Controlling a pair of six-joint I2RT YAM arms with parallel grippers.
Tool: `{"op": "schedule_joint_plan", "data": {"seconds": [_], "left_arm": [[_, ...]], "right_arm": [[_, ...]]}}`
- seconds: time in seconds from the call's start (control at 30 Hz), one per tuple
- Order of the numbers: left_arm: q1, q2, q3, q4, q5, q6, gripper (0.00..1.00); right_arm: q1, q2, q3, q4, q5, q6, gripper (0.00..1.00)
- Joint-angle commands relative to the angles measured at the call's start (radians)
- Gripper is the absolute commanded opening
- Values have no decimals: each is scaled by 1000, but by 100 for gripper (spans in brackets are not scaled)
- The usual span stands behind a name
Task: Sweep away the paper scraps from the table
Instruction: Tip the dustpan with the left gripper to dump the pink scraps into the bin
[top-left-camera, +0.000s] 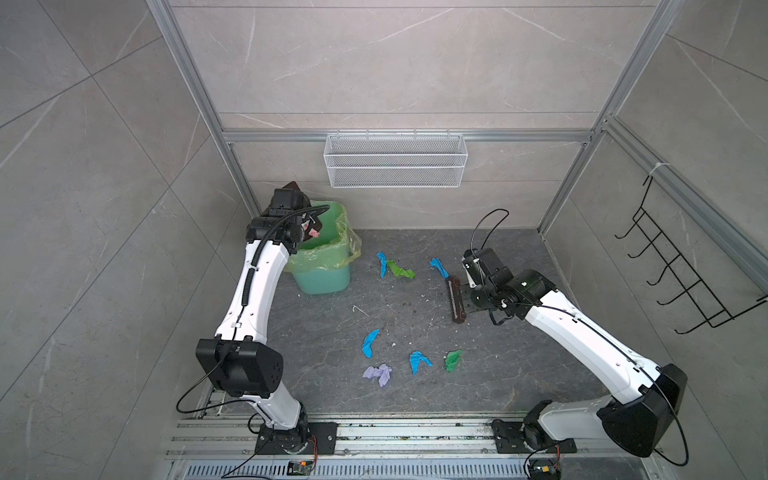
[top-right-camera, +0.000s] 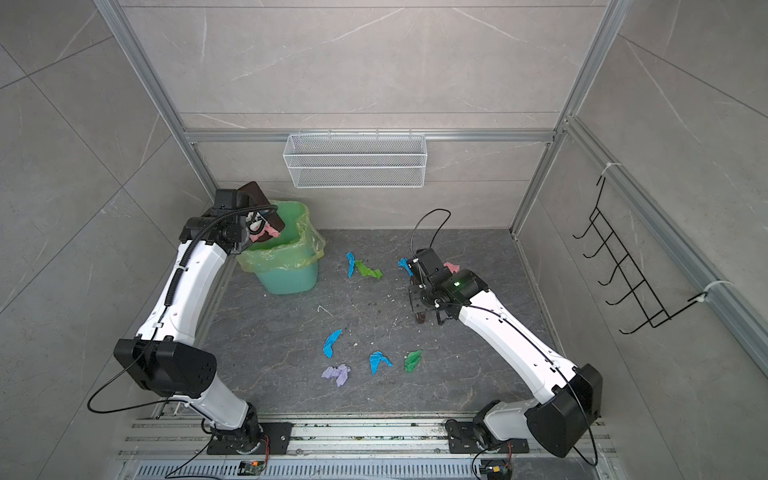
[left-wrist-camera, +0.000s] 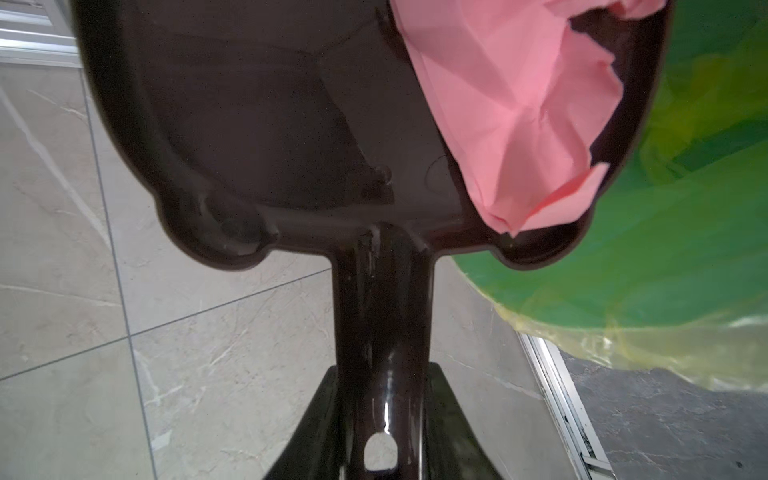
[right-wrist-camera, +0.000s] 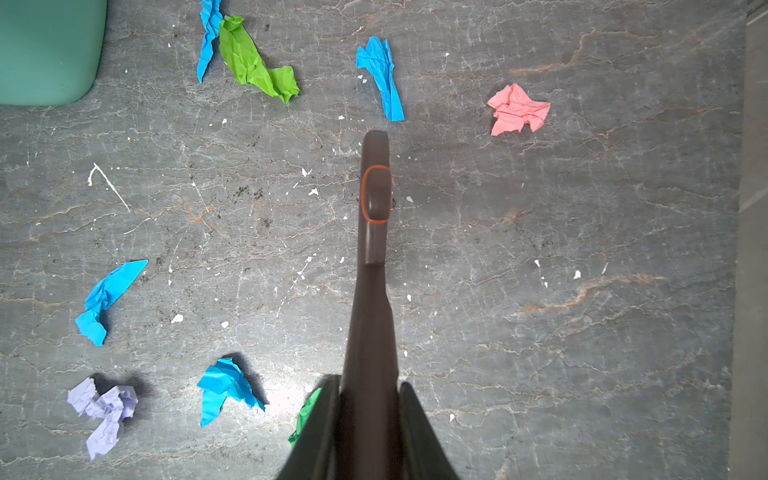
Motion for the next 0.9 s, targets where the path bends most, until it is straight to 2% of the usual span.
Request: {"op": "schedule_joint_plan", "data": {"seconds": [0.0, 0.37, 0.67, 0.87], "left_arm": [[-10, -63, -22, 152, -82, 86, 0], [-29, -112, -180, 499, -176, 341, 0], [-41, -136, -232, 579, -173, 387, 0], [-55, -152, -291, 716, -195, 484, 0]], "right_arm": [[-4, 6, 4, 28, -6, -5, 0], [-3, 14, 12, 36, -33, -17, 0], [-3, 20, 18, 41, -45, -23, 0], [-3, 12, 3, 43, -42, -23, 0]]}}
